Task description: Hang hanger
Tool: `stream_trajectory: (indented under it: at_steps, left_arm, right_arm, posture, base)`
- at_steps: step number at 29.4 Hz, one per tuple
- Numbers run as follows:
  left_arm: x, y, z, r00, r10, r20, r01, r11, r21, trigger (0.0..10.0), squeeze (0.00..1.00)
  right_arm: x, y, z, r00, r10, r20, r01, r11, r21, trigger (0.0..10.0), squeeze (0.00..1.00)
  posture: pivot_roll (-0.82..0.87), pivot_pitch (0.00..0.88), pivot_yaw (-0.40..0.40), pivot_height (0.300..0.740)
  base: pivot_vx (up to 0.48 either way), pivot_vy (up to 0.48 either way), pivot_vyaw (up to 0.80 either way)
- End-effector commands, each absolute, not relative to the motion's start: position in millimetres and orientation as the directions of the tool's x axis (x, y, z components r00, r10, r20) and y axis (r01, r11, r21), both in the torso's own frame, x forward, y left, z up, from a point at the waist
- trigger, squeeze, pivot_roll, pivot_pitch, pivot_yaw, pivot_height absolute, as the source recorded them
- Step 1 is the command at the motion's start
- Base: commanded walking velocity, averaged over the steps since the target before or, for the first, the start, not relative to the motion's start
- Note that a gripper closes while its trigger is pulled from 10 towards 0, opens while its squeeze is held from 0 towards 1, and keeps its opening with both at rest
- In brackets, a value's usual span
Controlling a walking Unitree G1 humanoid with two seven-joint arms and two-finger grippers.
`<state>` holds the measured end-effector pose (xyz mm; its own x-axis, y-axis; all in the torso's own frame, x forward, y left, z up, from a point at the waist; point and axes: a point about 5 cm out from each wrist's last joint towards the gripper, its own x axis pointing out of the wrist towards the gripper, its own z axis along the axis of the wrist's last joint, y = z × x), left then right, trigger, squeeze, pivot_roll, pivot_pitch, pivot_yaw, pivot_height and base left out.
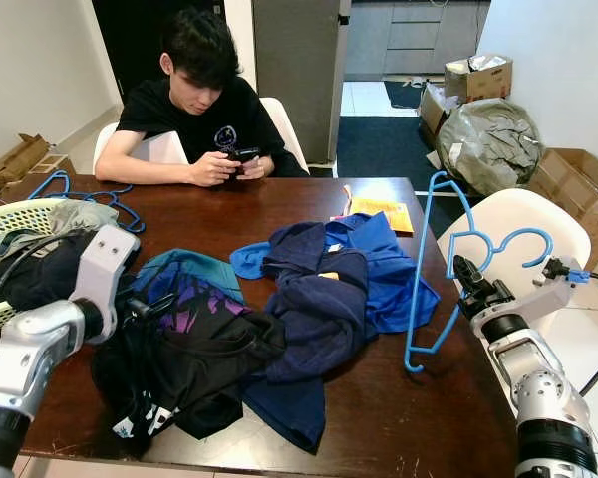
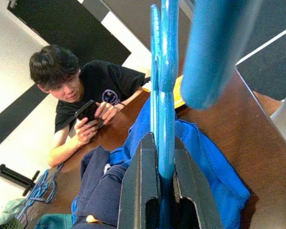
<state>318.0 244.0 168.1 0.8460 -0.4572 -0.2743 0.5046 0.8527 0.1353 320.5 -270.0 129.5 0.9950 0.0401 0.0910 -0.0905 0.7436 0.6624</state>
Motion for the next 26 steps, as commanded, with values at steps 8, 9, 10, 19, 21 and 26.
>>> stream_trajectory:
  at_steps: [8,9,10,19,21,26]
  left_arm:
    - [312,224,145,0.581,-0.733,-0.354,0.757,0.646,-0.096,10.0,0.0]
    - [305,222,138,0.5,-0.773,-0.391,0.791,0.591,-0.158,10.0,0.0]
    - [305,222,138,0.5,-0.773,-0.391,0.791,0.591,-0.158,10.0,0.0]
    - [293,254,138,0.408,-0.788,-0.461,0.819,0.539,-0.198,10.0,0.0]
    - [291,268,141,0.415,-0.776,-0.474,0.814,0.549,-0.187,10.0,0.0]
    - [289,299,150,0.469,-0.719,-0.512,0.786,0.605,-0.13,10.0,0.0]
  right_arm:
    - [317,-276,137,0.995,0.049,0.085,-0.092,0.769,0.633,10.0,0.0]
    - [316,-276,137,0.995,0.049,0.083,-0.09,0.772,0.629,10.0,0.0]
    - [316,-276,137,0.995,0.049,0.083,-0.09,0.772,0.629,10.0,0.0]
    - [316,-277,138,0.996,0.053,0.074,-0.088,0.777,0.623,10.0,0.0]
    - [316,-276,138,0.996,0.056,0.072,-0.088,0.776,0.624,10.0,0.0]
    - [315,-277,139,0.996,0.058,0.07,-0.089,0.774,0.627,10.0,0.0]
  posture:
    - [-0.11,0.066,-0.004,0.74]
    - [-0.11,0.066,-0.004,0.74]
    - [-0.11,0.066,-0.004,0.74]
    - [-0.11,0.075,-0.014,0.74]
    - [-0.11,0.074,-0.011,0.74]
    - [-0.11,0.076,-0.013,0.74]
  base:
    - [0.0,0.0,0.0]
    - [0.0,0.0,0.0]
    - [0.0,0.0,0.0]
    - [0.0,0.0,0.0]
    - [0.0,0.0,0.0]
    - [0.0,0.0,0.0]
